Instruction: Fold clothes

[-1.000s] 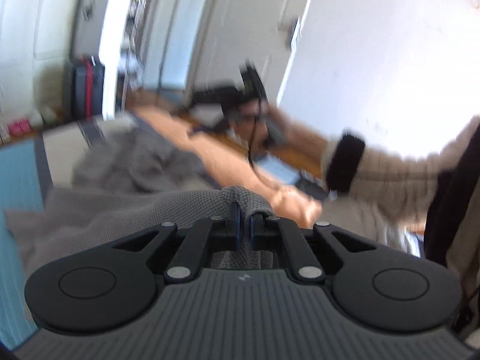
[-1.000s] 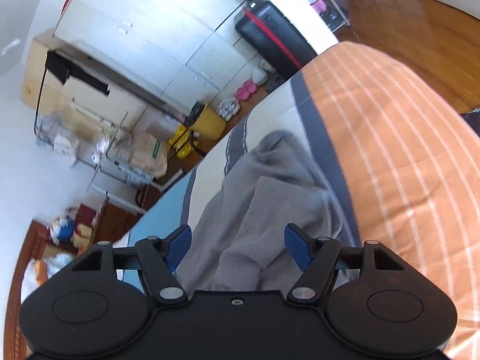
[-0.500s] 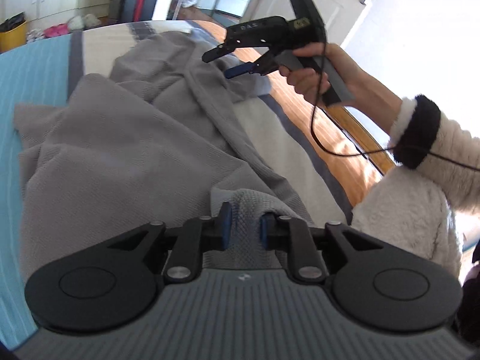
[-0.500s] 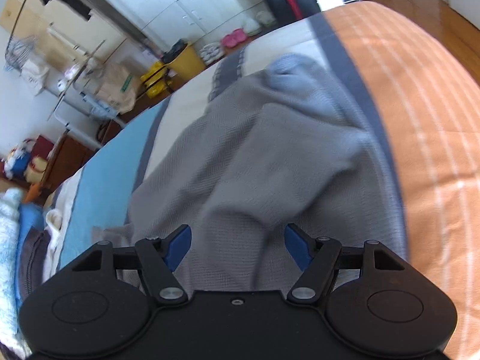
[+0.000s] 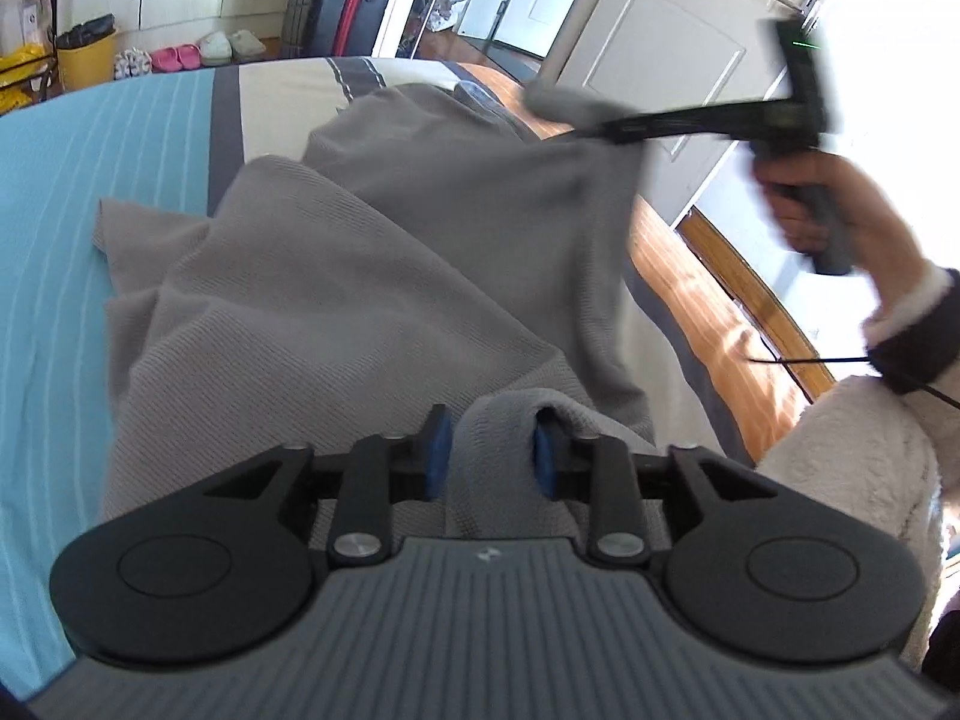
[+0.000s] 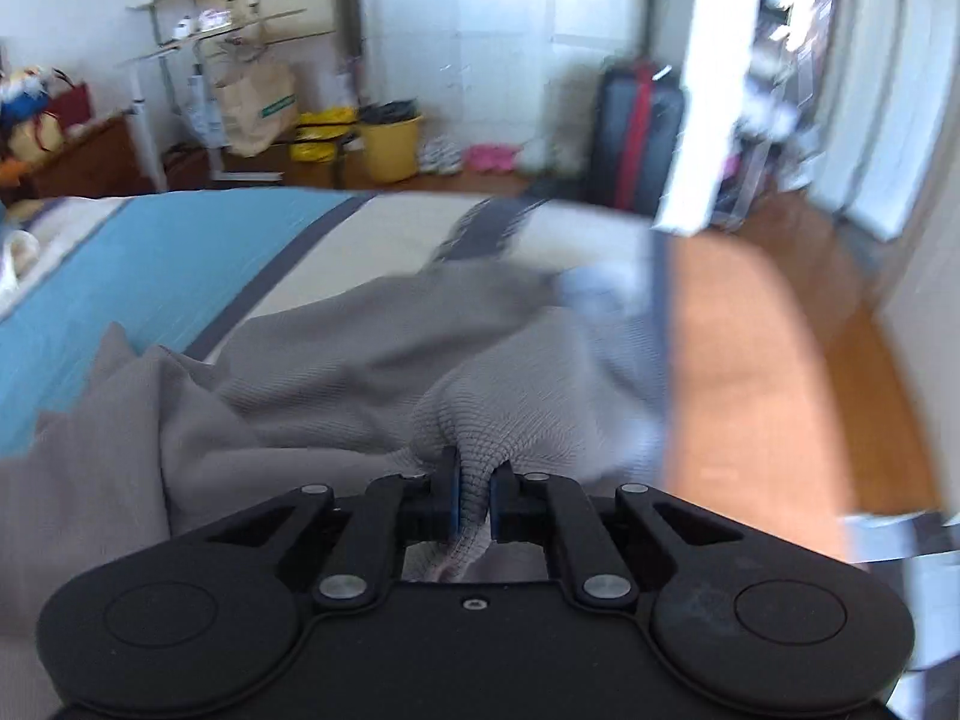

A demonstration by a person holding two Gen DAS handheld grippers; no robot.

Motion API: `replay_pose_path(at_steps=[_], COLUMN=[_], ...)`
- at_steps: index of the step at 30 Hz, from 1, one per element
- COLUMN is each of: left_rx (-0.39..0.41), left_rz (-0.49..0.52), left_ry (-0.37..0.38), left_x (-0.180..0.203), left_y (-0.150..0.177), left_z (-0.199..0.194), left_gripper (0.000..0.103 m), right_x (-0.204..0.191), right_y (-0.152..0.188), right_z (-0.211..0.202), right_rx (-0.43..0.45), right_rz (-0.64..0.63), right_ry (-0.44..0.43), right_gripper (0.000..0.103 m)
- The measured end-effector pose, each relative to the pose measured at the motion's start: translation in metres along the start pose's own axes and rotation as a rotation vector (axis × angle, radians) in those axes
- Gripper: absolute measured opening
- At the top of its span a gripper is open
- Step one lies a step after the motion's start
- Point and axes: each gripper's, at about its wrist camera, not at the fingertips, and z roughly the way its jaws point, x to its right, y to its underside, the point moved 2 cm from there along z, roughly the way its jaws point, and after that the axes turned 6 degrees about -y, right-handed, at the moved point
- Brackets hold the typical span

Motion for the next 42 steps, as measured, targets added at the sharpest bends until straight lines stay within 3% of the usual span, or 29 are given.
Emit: replay_pose_path(at_steps=[4, 8, 10, 15, 18, 19, 21, 24, 26, 29, 31, 32, 35, 39, 42], left_rx=[0.03, 0.092, 0.109, 0.143, 0.135, 0.128, 0.115, 0.095, 0.082, 0.049, 0.037, 0.03, 0.012, -0.013, -0.015], left_rz=[-0.064, -0.155, -0.178, -0.257, -0.344, -0.378, -0.444, -0.544, -0.61, -0.613, -0.613, -0.613, -0.613, -0.614, -0.605], left_ry=[0.014, 0.006, -0.054, -0.208, -0.263, -0.253, -0.232, -0.2, -0.178, -0.256, -0.267, -0.273, -0.289, -0.305, -0.281], left_x=[-0.017, -0.039, -0.053, -0.093, -0.121, -0.129, -0.146, -0.171, -0.187, -0.193, -0.19, -0.188, -0.182, -0.176, -0.18], left_y=[-0.006, -0.014, -0.017, -0.023, -0.022, -0.022, -0.022, -0.023, -0.024, -0.031, -0.032, -0.033, -0.034, -0.036, -0.041], left_z=[-0.008, -0.021, -0.024, -0.031, -0.027, -0.021, -0.011, 0.005, 0.016, 0.037, 0.042, 0.044, 0.05, 0.06, 0.071], left_gripper=[0.042, 0.042, 0.043, 0.045, 0.045, 0.045, 0.045, 0.046, 0.046, 0.046, 0.047, 0.047, 0.048, 0.039, 0.036], right_x=[0.004, 0.016, 0.026, 0.053, 0.061, 0.064, 0.07, 0.065, 0.062, 0.058, 0.061, 0.064, 0.071, 0.085, 0.108], right_y=[0.028, 0.073, 0.092, 0.098, 0.092, 0.091, 0.083, 0.035, 0.002, -0.046, -0.077, -0.088, -0.091, -0.079, -0.066], right_z=[-0.062, -0.08, -0.078, -0.072, -0.08, -0.086, -0.097, -0.066, -0.046, -0.017, 0.025, 0.048, 0.09, 0.124, 0.143], right_rx=[0.022, -0.064, -0.118, -0.156, -0.158, -0.14, -0.084, -0.079, -0.076, -0.07, -0.117, -0.143, -0.121, -0.063, -0.043], right_rz=[-0.009, 0.044, 0.078, 0.258, 0.311, 0.324, 0.34, 0.328, 0.319, 0.304, 0.342, 0.366, 0.353, 0.297, 0.283], right_ry=[0.108, 0.136, 0.157, 0.114, 0.144, 0.166, 0.186, 0.017, -0.095, -0.263, -0.329, -0.333, -0.207, -0.086, -0.11], right_gripper=[0.009, 0.008, 0.007, 0.007, 0.034, 0.05, 0.053, 0.057, 0.065, 0.069, 0.07, 0.07, 0.07, 0.07, 0.07])
